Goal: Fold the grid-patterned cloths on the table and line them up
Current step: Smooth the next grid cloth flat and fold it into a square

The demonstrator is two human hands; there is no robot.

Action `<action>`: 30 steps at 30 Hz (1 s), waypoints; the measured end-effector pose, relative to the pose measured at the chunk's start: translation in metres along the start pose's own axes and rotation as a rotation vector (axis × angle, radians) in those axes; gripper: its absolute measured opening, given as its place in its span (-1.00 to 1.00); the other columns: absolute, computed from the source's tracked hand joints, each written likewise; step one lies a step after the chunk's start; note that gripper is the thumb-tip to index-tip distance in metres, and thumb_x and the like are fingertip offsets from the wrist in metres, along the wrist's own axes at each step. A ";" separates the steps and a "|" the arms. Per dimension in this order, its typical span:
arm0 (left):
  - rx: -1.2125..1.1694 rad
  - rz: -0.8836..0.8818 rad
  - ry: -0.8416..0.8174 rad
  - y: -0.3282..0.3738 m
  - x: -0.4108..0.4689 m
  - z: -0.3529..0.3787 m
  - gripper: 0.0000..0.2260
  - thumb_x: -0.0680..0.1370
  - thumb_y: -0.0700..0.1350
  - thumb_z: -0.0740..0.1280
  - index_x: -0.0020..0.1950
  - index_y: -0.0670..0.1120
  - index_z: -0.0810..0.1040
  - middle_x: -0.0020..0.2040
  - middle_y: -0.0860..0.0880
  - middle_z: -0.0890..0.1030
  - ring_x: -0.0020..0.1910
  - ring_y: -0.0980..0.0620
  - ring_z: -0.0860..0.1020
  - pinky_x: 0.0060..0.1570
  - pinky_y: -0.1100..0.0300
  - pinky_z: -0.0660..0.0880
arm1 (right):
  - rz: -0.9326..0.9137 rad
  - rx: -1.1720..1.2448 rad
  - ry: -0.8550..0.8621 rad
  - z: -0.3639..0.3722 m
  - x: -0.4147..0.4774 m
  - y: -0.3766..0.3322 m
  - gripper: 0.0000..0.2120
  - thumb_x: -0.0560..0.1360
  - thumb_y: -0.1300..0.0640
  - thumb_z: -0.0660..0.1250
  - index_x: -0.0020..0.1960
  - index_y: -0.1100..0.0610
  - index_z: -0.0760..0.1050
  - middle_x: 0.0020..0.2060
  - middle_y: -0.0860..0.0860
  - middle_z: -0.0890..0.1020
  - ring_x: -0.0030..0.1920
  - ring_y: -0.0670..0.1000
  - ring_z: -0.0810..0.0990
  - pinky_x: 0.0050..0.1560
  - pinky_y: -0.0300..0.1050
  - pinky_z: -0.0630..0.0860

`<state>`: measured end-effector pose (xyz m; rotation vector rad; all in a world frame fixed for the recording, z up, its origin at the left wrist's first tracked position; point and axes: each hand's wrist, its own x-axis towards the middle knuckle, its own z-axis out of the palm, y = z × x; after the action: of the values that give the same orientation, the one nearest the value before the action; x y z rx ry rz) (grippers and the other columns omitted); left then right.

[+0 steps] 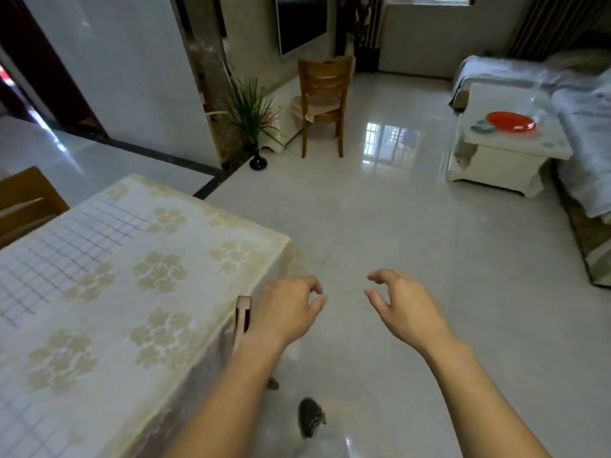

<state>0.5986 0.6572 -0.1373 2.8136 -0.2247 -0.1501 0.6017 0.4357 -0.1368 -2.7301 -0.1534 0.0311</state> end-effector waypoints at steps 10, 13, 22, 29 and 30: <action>-0.095 0.133 -0.126 0.009 0.223 -0.025 -0.67 0.63 0.21 0.25 0.33 0.11 0.51 0.27 0.05 0.59 0.24 -0.03 0.56 0.23 0.03 0.47 | 0.128 -0.114 0.004 -0.032 0.168 0.043 -0.70 0.60 -0.11 0.24 0.27 -0.04 0.52 0.14 -0.05 0.61 0.17 0.02 0.57 0.14 -0.05 0.50; -0.056 0.088 -0.179 -0.019 0.250 -0.024 -0.65 0.63 0.23 0.23 0.34 0.11 0.50 0.29 0.05 0.57 0.25 -0.02 0.54 0.26 0.06 0.44 | 0.087 -0.116 -0.039 -0.015 0.214 0.033 -0.69 0.60 -0.12 0.22 0.28 -0.05 0.51 0.16 -0.07 0.61 0.18 0.02 0.57 0.15 -0.06 0.49; -0.003 -0.181 -0.147 -0.098 0.343 -0.037 -0.65 0.64 0.23 0.21 0.33 0.11 0.52 0.30 0.02 0.57 0.23 -0.03 0.55 0.26 0.02 0.46 | -0.154 -0.062 -0.139 0.022 0.387 0.004 -0.66 0.62 -0.11 0.21 0.34 -0.04 0.47 0.20 -0.07 0.60 0.17 0.01 0.58 0.14 -0.06 0.51; 0.029 -0.411 -0.067 -0.110 0.447 -0.051 -0.66 0.63 0.22 0.23 0.34 0.11 0.52 0.32 0.01 0.54 0.26 -0.06 0.52 0.25 0.04 0.43 | -0.418 -0.082 -0.263 0.031 0.532 0.016 -0.66 0.62 -0.11 0.19 0.34 -0.05 0.48 0.22 -0.07 0.60 0.18 0.01 0.58 0.21 -0.05 0.48; 0.011 -0.420 -0.053 -0.106 0.465 -0.056 -0.68 0.64 0.19 0.23 0.32 0.10 0.53 0.32 0.01 0.54 0.25 -0.06 0.52 0.26 0.03 0.43 | -0.435 -0.074 -0.256 0.024 0.554 0.019 -0.67 0.62 -0.10 0.19 0.33 -0.04 0.48 0.21 -0.07 0.60 0.17 0.01 0.58 0.20 -0.04 0.49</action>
<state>1.0769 0.6940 -0.1546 2.8310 0.3589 -0.3165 1.1536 0.4896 -0.1660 -2.6934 -0.8296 0.2553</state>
